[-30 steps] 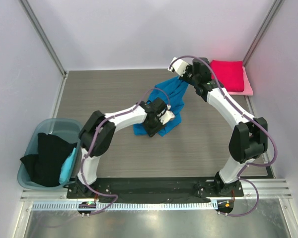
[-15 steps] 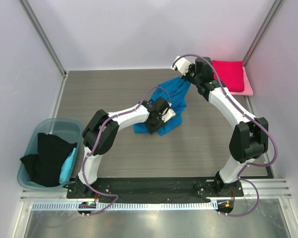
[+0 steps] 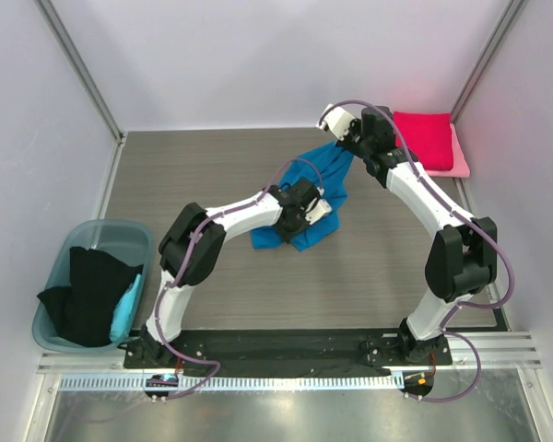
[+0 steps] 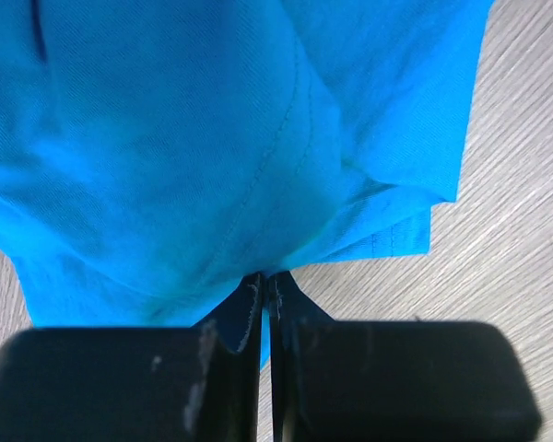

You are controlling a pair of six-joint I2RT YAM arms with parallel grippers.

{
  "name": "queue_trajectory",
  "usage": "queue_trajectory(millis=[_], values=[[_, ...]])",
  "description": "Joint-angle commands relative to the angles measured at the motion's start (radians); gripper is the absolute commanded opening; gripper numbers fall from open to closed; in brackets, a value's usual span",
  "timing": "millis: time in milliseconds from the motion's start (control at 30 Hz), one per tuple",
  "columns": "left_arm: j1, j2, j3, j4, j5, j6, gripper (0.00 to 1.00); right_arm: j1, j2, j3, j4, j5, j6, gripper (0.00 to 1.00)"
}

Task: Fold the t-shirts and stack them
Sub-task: Flatten the tshirt out

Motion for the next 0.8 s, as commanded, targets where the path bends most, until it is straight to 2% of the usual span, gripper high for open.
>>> queue_trajectory(millis=[0,100,233,367,467,633,767], values=[[0.005,-0.096,-0.034,-0.028,0.017,0.010,0.00,-0.003,-0.028,0.038,0.040,0.016,0.027,0.01],[0.044,-0.232,-0.097,-0.043,0.011,0.039,0.00,-0.004,-0.042,0.065,0.032,0.031,0.076,0.01],[0.177,-0.514,-0.145,-0.081,-0.005,0.091,0.00,-0.018,-0.077,0.124,-0.057,0.008,0.155,0.01],[0.281,-0.700,-0.168,-0.098,-0.024,0.169,0.00,-0.024,-0.148,0.131,-0.155,-0.006,0.196,0.01],[0.298,-0.809,-0.199,-0.110,-0.041,0.234,0.00,-0.024,-0.209,0.086,-0.163,0.013,0.217,0.01],[0.329,-0.912,-0.249,-0.161,-0.021,0.203,0.00,-0.026,-0.277,0.041,-0.198,0.026,0.273,0.01],[0.338,-0.984,-0.245,-0.221,-0.005,0.232,0.00,-0.026,-0.361,0.003,-0.299,-0.018,0.300,0.01]])
